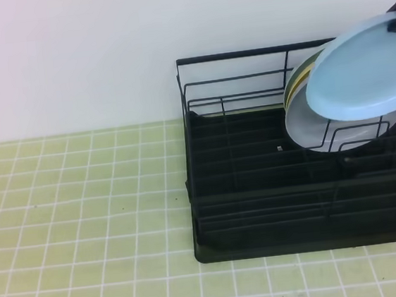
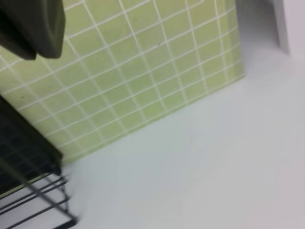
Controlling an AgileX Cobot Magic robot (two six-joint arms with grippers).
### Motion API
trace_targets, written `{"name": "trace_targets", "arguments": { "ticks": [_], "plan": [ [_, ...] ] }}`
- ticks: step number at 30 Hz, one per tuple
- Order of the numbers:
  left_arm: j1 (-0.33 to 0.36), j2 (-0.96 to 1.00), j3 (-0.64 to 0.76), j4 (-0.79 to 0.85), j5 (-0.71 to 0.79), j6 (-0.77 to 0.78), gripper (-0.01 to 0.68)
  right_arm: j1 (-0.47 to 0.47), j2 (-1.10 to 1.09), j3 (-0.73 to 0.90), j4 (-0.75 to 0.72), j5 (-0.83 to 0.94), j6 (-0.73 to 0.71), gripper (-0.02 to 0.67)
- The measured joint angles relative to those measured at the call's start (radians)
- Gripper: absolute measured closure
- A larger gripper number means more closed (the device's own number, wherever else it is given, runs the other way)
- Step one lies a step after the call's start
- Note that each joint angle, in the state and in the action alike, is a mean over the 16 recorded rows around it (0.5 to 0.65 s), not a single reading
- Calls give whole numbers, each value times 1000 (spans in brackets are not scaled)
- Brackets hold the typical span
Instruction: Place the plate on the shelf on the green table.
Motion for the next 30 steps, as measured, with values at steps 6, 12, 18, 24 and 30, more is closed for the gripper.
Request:
{"name": "trace_targets", "arguments": {
  "ticks": [6, 12, 18, 24, 30],
  "plan": [
    [0, -10, 16, 58, 10, -57, 674, 8, 43, -1, 0, -27, -17, 652],
    [0, -10, 18, 87, 18, -79, 674, 8, 70, -2, 2, -42, -23, 652],
    [0, -10, 18, 109, 24, -85, 674, 8, 86, -2, 3, -43, -26, 652],
    [0, -10, 18, 123, 25, -85, 674, 8, 104, -2, 3, -37, -27, 652],
    [0, -9, 18, 131, 25, -86, 674, 8, 132, -2, 3, -40, -23, 652]
  ]
}}
